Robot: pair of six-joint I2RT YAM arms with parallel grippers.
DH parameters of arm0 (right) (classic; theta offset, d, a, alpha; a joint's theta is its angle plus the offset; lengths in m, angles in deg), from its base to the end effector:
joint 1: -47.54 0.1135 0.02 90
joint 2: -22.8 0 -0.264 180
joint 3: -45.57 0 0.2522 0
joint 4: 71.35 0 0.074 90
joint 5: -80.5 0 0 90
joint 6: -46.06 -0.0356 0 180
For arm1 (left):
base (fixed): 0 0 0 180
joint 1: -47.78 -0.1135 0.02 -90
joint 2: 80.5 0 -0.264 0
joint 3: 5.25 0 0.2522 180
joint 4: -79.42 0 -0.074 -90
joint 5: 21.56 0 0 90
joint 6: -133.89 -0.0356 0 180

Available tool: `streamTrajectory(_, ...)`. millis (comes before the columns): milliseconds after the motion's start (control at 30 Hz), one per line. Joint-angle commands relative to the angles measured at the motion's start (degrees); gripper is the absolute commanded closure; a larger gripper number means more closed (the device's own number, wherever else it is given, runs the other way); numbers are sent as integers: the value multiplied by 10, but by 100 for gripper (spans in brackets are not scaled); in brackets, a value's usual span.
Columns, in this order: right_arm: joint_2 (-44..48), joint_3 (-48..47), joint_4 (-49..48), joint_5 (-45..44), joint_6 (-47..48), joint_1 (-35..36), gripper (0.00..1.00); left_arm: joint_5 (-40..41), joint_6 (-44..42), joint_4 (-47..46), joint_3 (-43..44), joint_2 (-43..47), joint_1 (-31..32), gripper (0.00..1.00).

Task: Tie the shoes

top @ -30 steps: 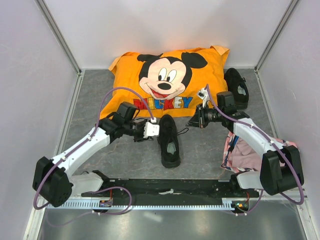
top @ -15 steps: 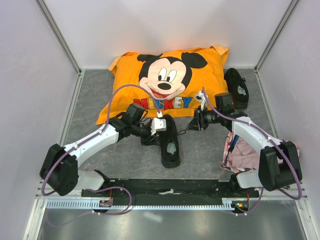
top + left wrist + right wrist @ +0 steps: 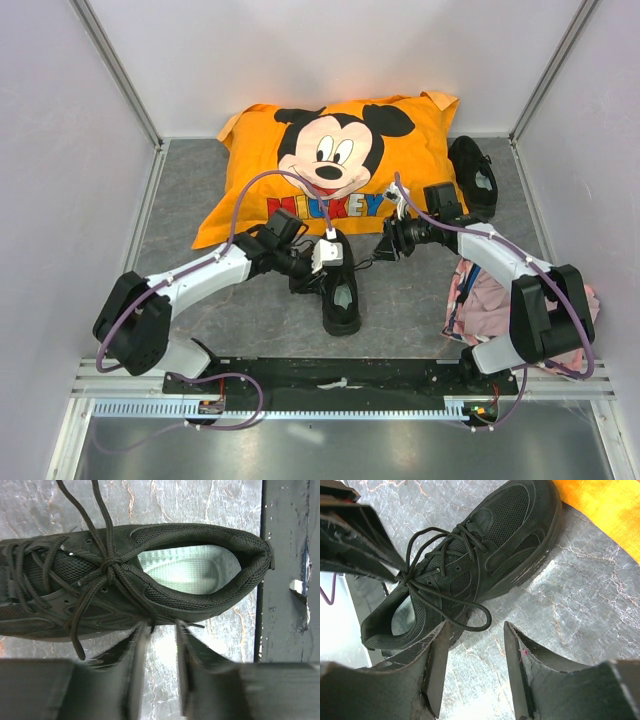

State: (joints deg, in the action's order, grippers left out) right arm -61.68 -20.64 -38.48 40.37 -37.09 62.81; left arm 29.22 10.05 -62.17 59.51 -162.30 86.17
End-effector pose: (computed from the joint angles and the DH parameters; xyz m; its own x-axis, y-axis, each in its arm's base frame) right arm 0.2773 0.1039 0.2217 -0.6704 -0.2627 -0.6940 -0.7176 0.4674 0.5163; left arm 0.2063 -0.1922 0.2172 -0.1118 0.6390 -0.7611 0.9926 0.0346 -0.1167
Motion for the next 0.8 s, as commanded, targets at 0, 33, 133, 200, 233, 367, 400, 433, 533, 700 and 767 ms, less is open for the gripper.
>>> streamTrajectory(0, -9, -27, -4, 6, 18, 2, 44, -4, -9, -3, 12, 1, 4, 82)
streamTrajectory(33, -12, -29, -4, 6, 17, 2, 44, -3, -16, 2, 11, 7, 4, 85)
streamTrajectory(133, -16, -31, -3, 8, 19, 1, 44, 7, -37, 24, 1, 18, 4, 96)
streamTrajectory(200, -18, -32, -2, 8, 20, 1, 43, 16, -51, 31, -8, 33, 4, 98)
streamTrajectory(233, -19, -32, -3, 9, 21, 1, 43, 19, -54, 35, -10, 37, 3, 98)
streamTrajectory(367, -20, -31, -3, 10, 24, 1, 43, 28, -66, 48, -22, 52, 1, 98)
streamTrajectory(400, -21, -30, -3, 10, 25, 2, 43, 30, -68, 49, -25, 54, 0, 99)
streamTrajectory(433, -20, -30, -1, 9, 25, 1, 43, 29, -72, 51, -27, 56, 0, 98)
streamTrajectory(533, -18, -30, 1, 9, 27, 1, 42, 38, -85, 54, -38, 65, -1, 98)
streamTrajectory(700, -17, -36, 4, 15, 29, 1, 42, 56, -129, 71, -49, 74, -1, 98)
streamTrajectory(767, -16, -38, 3, 21, 30, 2, 42, 65, -154, 80, -56, 78, -2, 98)
